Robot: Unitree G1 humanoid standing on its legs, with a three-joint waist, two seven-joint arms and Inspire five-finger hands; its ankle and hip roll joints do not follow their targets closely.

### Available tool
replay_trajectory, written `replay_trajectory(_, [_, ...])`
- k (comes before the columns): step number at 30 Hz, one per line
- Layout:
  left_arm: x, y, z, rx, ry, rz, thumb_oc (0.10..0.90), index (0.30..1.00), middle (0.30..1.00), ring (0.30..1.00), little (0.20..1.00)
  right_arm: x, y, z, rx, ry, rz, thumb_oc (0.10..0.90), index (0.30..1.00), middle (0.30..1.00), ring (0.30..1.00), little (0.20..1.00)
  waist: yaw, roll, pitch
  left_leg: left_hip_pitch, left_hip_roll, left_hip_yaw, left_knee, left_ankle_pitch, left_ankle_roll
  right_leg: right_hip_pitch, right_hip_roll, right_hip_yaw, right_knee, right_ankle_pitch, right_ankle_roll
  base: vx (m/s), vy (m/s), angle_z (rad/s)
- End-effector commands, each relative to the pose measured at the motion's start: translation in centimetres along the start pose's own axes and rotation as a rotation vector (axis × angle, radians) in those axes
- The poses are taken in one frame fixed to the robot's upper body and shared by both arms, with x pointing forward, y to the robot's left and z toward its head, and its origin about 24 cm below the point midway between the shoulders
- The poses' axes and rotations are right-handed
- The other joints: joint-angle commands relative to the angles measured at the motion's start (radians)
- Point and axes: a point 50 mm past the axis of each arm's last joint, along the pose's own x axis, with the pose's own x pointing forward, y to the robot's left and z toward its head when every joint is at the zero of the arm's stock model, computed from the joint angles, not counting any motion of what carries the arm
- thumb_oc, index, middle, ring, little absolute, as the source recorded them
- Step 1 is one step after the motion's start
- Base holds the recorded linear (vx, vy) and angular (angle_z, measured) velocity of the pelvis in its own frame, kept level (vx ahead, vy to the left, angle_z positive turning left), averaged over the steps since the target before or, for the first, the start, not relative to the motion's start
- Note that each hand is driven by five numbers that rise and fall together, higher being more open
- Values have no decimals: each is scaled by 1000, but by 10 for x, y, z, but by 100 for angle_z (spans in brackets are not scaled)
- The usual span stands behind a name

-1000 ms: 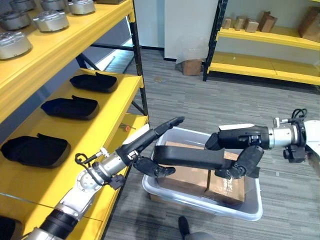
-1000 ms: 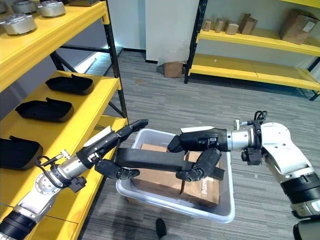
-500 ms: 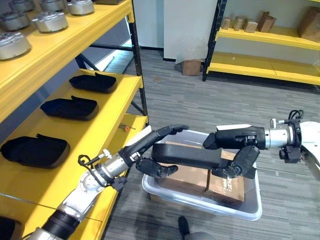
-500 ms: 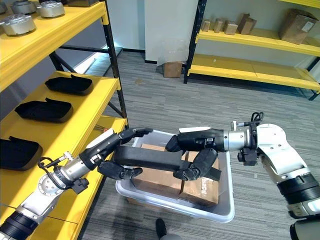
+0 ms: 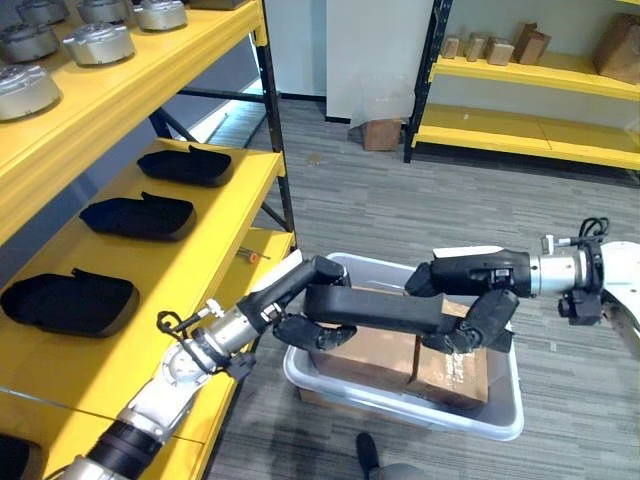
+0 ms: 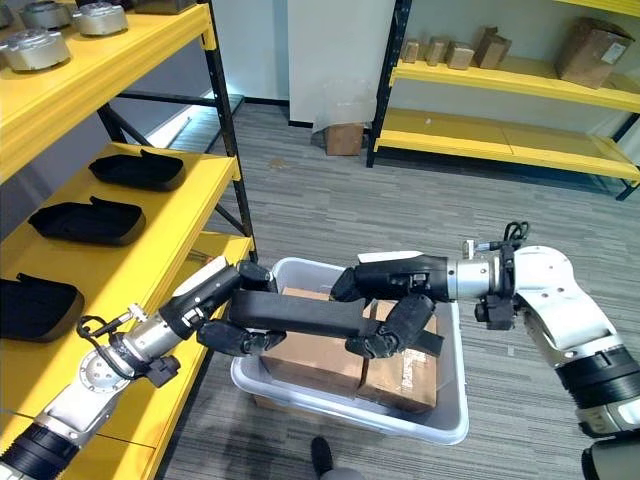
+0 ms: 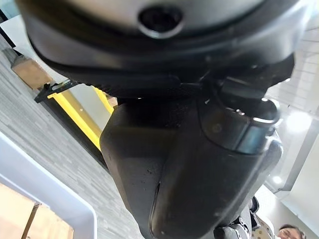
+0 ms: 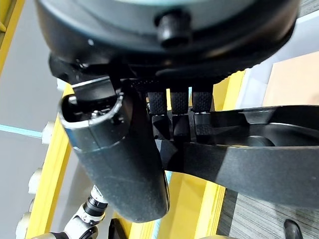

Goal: Move parts from the plastic box to the shelf.

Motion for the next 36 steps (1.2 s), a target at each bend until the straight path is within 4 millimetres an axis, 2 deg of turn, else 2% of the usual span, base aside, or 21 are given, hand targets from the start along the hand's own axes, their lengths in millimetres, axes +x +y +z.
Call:
replay_trajectory(1, [43, 18, 53, 0, -371, 141, 400, 300, 300, 300, 300, 21, -4, 56, -177, -311, 46, 400, 300, 300, 300, 300, 0, -47, -86, -41, 68, -58, -9, -24, -16, 97, -48, -15, 1, -133, 68, 0, 0, 0])
replay_trajectory(11, [45, 21, 59, 0, -389, 152, 400, 300, 300, 300, 300, 13, -9, 52, -167, -311, -8, 400, 300, 300, 300, 300, -1, -50, -88, -38, 65, -59, -9, -27, -14, 99, -50, -13, 1, -133, 71, 0, 0, 0])
replay_trajectory(12, [45, 21, 59, 0, -385, 147, 400, 300, 300, 300, 300, 12, -10, 48, -162, -261, -26, 900, 1000, 1000, 1000, 1000, -3, -50, -88, -39, 63, -60, -9, -28, -13, 98, -50, -10, 1, -132, 71, 0, 0, 0])
replay_trajectory(13, [45, 21, 59, -1, -384, 147, 400, 300, 300, 300, 300, 12, -9, 48, -163, -255, -29, 900, 1000, 1000, 1000, 1000, -3, -49, -88, -39, 63, -60, -9, -28, -14, 98, -50, -10, 1, -132, 71, 0, 0, 0])
replay_trajectory(15, [43, 22, 59, 8, -373, 156, 400, 300, 300, 300, 300, 10, -4, 39, -205, -137, -51, 900, 1000, 1000, 1000, 1000, -12, -51, -85, -38, 61, -55, -9, -30, -12, 96, -51, -2, 1, -129, 73, 0, 0, 0])
replay_trajectory(21, [42, 21, 55, 7, -359, 163, 400, 300, 300, 300, 300, 12, 1, 39, -221, -94, -66, 900, 1000, 1000, 1000, 1000, -27, -51, -81, -31, 63, -43, -9, -36, -12, 98, -49, 7, 1, -131, 74, 0, 0, 0])
replay_trajectory(29, [40, 20, 53, 19, -344, 161, 400, 300, 300, 300, 300, 3, -6, 44, -266, -89, -185, 900, 1000, 1000, 1000, 1000, -35, -49, -81, -26, 64, -31, -9, -37, -11, 99, -48, 12, 1, -129, 74, 0, 0, 0])
replay_trajectory(33, [36, 22, 51, 28, -333, 170, 400, 300, 300, 300, 300, -8, -9, 58, -320, -182, -316, 900, 1000, 1000, 1000, 1000, -44, -45, -82, -30, 64, -23, -9, -31, -10, 91, -46, 21, 1, -122, 73, -8, 6, -2])
replay_trajectory(36, [32, 26, 50, 32, -325, 185, 400, 300, 300, 300, 300, -27, -16, 71, -346, -290, -536, 900, 1000, 1000, 1000, 1000, -54, -38, -83, -27, 65, -15, -9, -33, -11, 91, -46, 30, 1, -123, 76, -10, 21, -7])
